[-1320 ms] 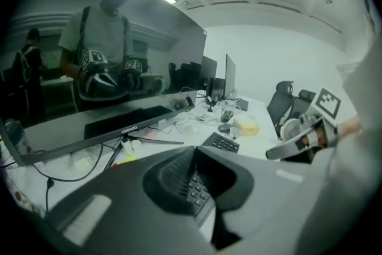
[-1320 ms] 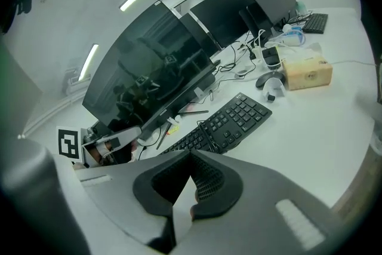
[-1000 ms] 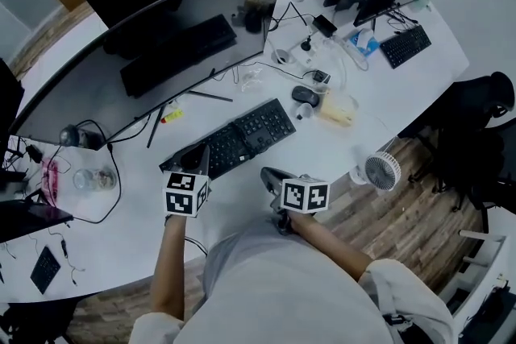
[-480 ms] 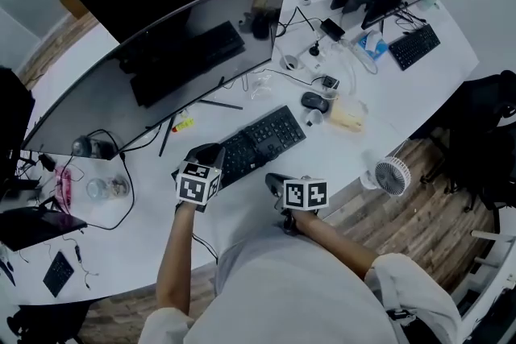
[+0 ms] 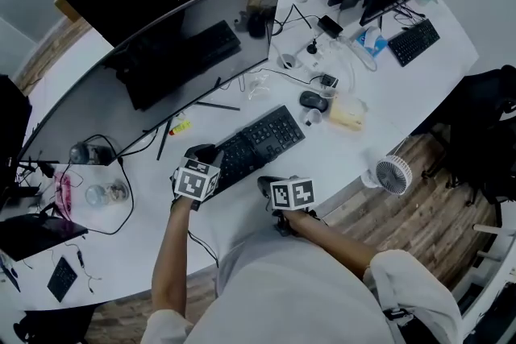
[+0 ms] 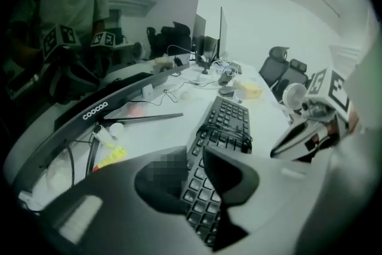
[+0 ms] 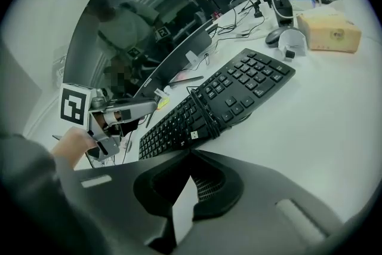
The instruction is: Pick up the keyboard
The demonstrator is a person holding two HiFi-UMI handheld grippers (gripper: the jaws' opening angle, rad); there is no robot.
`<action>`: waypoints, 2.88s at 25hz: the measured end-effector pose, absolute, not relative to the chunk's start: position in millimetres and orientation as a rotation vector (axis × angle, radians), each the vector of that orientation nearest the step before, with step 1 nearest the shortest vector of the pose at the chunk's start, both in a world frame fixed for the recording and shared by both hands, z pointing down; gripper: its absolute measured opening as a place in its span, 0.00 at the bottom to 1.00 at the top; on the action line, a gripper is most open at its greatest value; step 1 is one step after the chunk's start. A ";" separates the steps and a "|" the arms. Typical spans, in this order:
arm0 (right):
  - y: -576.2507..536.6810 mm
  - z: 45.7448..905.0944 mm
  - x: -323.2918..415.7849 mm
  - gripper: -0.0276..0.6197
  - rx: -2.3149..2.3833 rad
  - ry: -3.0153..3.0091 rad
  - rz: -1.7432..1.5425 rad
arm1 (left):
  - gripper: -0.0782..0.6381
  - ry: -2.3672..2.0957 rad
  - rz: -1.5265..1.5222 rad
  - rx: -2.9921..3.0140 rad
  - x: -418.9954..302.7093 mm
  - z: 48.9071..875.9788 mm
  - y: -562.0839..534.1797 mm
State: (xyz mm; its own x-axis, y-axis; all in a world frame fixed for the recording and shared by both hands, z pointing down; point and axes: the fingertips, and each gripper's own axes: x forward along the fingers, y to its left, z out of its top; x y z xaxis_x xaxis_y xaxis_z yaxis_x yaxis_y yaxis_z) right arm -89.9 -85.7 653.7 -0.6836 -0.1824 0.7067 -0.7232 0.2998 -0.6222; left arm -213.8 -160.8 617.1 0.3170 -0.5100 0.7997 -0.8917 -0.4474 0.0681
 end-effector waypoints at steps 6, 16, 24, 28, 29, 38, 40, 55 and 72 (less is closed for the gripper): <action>-90.0 672.5 -94.2 0.04 0.817 -2.007 1.430 | 0.11 -1.134 1.112 2.105 -202.8 634.6 -170.8; -100.3 684.9 -99.4 0.04 0.797 -1.991 1.402 | 0.11 -1.033 1.140 2.080 -197.9 657.8 -180.5; -100.7 693.6 -107.5 0.04 0.791 -1.961 1.457 | 0.11 -0.922 1.176 2.071 -196.4 673.3 -189.1; -103.4 698.3 -106.3 0.04 0.785 -1.955 1.452 | 0.11 -0.849 1.226 2.102 -191.4 675.9 -195.5; -103.3 700.6 -105.2 0.04 0.783 -1.942 1.457 | 0.11 -0.831 1.225 2.103 -190.8 676.6 -195.8; -101.0 706.2 -107.2 0.04 0.770 -1.924 1.466 | 0.11 -0.695 1.129 2.104 -177.6 678.9 -193.9; -100.9 706.2 -108.0 0.04 0.767 -1.925 1.469 | 0.11 -0.655 1.125 2.099 -174.9 680.9 -193.6; -91.9 706.3 -116.4 0.04 0.714 -1.940 1.497 | 0.11 -0.635 0.999 2.024 -169.5 682.1 -194.7; -85.8 705.8 -114.9 0.04 0.714 -1.946 1.498 | 0.11 -0.611 0.989 2.022 -162.1 655.4 -182.3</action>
State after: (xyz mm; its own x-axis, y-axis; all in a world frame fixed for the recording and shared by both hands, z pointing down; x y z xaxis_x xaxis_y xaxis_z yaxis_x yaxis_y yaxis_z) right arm -114.9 -85.8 705.8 -0.6911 -0.0670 0.7197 -0.7128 0.2279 -0.6633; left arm -162.1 -182.3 655.4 0.5799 -0.0768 0.8110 -0.6907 -0.5743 0.4395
